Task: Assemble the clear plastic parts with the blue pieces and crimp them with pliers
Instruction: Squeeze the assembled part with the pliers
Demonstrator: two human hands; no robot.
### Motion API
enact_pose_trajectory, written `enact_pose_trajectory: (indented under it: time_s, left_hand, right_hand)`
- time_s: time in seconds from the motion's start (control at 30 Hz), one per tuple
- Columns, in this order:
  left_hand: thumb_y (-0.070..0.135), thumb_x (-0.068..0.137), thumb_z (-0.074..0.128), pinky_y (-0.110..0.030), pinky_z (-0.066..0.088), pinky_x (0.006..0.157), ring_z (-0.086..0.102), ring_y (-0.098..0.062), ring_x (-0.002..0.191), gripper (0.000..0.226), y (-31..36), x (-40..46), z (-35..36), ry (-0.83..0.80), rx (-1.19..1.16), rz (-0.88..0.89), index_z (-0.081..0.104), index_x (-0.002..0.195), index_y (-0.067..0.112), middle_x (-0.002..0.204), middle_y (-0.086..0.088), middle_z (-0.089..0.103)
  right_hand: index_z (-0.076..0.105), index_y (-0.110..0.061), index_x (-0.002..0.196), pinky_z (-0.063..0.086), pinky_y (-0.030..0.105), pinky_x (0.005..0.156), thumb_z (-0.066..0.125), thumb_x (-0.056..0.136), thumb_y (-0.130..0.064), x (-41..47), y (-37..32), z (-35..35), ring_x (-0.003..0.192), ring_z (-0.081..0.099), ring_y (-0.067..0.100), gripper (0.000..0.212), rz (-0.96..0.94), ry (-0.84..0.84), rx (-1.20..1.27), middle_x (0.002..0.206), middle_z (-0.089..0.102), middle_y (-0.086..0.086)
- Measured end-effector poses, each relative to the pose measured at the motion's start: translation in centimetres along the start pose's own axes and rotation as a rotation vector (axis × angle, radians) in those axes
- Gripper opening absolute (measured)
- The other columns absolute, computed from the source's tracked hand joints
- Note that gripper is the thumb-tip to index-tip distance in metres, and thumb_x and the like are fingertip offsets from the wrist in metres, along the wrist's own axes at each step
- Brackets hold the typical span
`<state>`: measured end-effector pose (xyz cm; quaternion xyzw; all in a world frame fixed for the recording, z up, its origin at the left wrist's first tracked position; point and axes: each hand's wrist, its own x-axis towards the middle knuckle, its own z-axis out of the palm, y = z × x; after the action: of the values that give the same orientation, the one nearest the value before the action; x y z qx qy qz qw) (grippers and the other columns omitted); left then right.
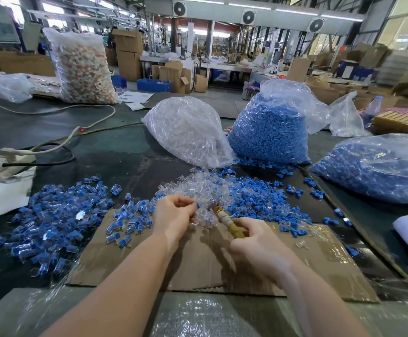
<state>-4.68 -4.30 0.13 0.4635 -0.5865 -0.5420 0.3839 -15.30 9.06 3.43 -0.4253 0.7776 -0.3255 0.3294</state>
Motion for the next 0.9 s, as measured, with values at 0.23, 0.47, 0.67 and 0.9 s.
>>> enact_pose_trajectory:
  time_s: [0.23,0.47,0.67,0.9]
  left_hand:
    - [0.004,0.090,0.056,-0.026,0.039,0.073,0.049,-0.016,0.084,0.018,-1.7,1.8,-6.1,0.260,0.724,0.357,0.069,0.103,0.006,0.097,-0.009,0.062]
    - [0.005,0.089,0.058,-0.032,0.036,0.088,0.040,-0.022,0.101,0.026,-2.8,2.0,-6.2,0.250,0.872,0.360,0.065,0.114,0.008,0.102,-0.008,0.056]
    - [0.009,0.088,0.061,-0.013,0.027,0.085,0.039,-0.005,0.093,0.021,-2.3,-0.2,-1.9,0.059,0.671,0.529,0.066,0.107,0.012,0.092,0.008,0.050]
    - [0.007,0.096,0.044,-0.007,0.027,0.092,0.039,-0.004,0.106,0.040,-2.1,-2.9,3.9,-0.313,0.659,0.658,0.049,0.133,0.020,0.120,0.005,0.052]
  right_hand:
    - [0.042,-0.022,0.131,0.036,0.041,0.103,0.057,0.087,-0.030,0.8,3.4,-0.6,0.120,0.040,0.025,0.047,0.154,0.384,-0.553,0.126,0.048,0.006]
    - [0.037,-0.025,0.133,0.037,0.038,0.099,0.047,0.090,-0.054,1.3,5.3,-0.2,0.122,0.041,0.024,0.054,0.192,0.478,-0.758,0.130,0.045,0.007]
    - [0.033,-0.025,0.138,0.034,0.041,0.103,0.041,0.089,-0.062,1.5,5.6,0.0,0.127,0.037,0.024,0.062,0.205,0.489,-0.814,0.136,0.042,0.006]
    - [0.033,-0.032,0.140,0.024,0.043,0.108,0.041,0.097,-0.035,2.0,4.7,0.6,0.128,0.032,0.020,0.043,0.059,0.537,-0.802,0.137,0.037,-0.001]
